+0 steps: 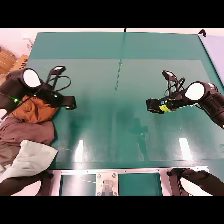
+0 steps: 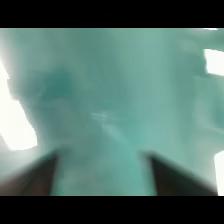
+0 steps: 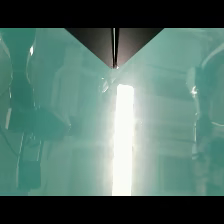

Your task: Fold the shirts.

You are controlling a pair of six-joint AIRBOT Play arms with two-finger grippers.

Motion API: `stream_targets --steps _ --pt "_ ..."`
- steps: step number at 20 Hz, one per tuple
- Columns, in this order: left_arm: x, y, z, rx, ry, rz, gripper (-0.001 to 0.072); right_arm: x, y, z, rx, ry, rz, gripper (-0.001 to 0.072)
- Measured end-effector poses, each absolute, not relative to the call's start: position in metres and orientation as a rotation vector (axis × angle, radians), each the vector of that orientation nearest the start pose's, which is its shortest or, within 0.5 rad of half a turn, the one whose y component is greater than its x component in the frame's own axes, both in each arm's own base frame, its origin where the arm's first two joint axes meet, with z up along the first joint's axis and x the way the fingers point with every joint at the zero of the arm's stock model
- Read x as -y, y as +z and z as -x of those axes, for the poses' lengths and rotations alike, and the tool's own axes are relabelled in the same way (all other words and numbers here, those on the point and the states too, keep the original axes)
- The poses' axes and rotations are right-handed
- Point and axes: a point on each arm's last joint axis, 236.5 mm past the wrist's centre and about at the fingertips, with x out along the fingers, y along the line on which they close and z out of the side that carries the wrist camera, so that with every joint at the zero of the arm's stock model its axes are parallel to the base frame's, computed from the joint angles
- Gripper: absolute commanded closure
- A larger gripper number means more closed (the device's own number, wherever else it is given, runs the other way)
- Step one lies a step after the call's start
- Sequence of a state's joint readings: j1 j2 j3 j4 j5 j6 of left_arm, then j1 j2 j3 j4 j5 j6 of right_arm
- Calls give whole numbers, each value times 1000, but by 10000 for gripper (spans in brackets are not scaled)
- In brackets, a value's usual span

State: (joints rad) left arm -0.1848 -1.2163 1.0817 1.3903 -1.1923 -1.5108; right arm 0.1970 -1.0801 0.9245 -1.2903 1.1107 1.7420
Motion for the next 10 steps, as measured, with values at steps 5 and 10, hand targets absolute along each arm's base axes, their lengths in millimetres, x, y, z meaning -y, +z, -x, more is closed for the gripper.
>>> stream_targets --steps 5,10 --pt "-14 9 -362 -1281 82 -244 -10 -125 2 -314 -1309 197 -306 394" --pt "-92 1 -336 -1367 287 -192 -10 -126 -1 -320 -1298 191 -321 374"
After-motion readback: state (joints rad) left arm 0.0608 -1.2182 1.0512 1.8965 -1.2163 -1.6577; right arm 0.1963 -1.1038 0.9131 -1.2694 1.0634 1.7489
